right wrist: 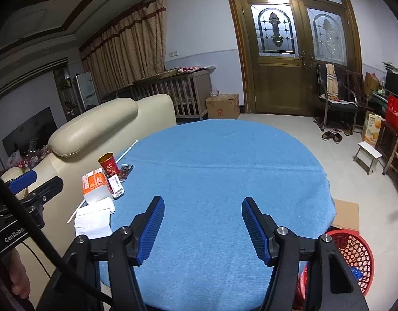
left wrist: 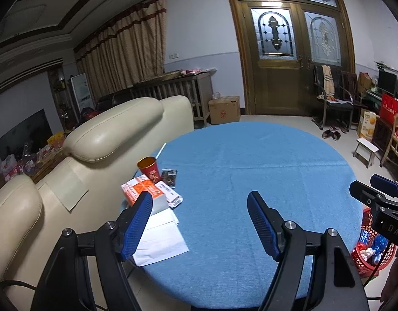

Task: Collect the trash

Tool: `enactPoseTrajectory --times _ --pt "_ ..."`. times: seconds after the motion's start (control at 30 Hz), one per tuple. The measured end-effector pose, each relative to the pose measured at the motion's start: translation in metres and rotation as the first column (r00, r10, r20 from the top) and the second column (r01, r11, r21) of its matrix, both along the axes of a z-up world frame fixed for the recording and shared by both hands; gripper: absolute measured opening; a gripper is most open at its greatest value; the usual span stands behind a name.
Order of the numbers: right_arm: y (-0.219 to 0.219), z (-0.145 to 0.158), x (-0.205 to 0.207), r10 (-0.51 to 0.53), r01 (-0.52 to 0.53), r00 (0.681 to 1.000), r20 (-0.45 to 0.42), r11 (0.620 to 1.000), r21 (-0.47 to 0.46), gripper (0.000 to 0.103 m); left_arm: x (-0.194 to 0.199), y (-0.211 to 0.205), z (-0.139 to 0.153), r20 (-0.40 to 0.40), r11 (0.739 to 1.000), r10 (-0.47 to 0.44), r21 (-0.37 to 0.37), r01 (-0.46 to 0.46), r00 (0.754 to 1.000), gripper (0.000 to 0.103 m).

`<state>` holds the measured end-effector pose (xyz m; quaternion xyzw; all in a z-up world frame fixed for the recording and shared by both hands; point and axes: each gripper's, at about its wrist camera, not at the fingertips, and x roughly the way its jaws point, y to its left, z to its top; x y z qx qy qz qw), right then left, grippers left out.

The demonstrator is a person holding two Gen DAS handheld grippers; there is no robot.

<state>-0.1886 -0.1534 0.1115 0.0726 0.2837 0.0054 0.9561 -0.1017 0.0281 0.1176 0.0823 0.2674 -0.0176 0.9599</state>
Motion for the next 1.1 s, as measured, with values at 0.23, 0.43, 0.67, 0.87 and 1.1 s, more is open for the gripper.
enactPoseTrajectory --times 0.23,0.43,0.67,0.87,1.1 --pt "0.016 0.0 0.003 0.01 -0.01 1.0 -0.006 1.0 -0.01 0.066 -0.002 0.019 -0.004 -0.004 0.999 0.023 -0.024 -0.023 1.0 0.076" --pt "0.024 -0.001 0.004 0.011 -0.012 1.0 -0.007 1.0 -0.02 0.066 -0.005 0.032 -0.007 -0.011 0.998 0.035 -0.047 -0.036 0.999 0.076" --pt "0.032 -0.005 0.006 0.022 -0.022 1.0 -0.017 0.999 -0.027 0.066 -0.006 0.039 -0.01 -0.015 0.997 0.043 -0.06 -0.044 0.999 0.076" --pt "0.035 -0.007 0.007 0.027 -0.028 0.999 -0.025 0.999 -0.029 0.066 -0.004 0.043 -0.01 -0.017 0.997 0.049 -0.067 -0.05 0.999 0.076" --pt "0.036 -0.009 0.009 0.028 -0.029 0.999 -0.034 0.999 -0.019 0.066 -0.005 0.044 -0.012 -0.017 0.997 0.046 -0.066 -0.047 0.999 0.076"
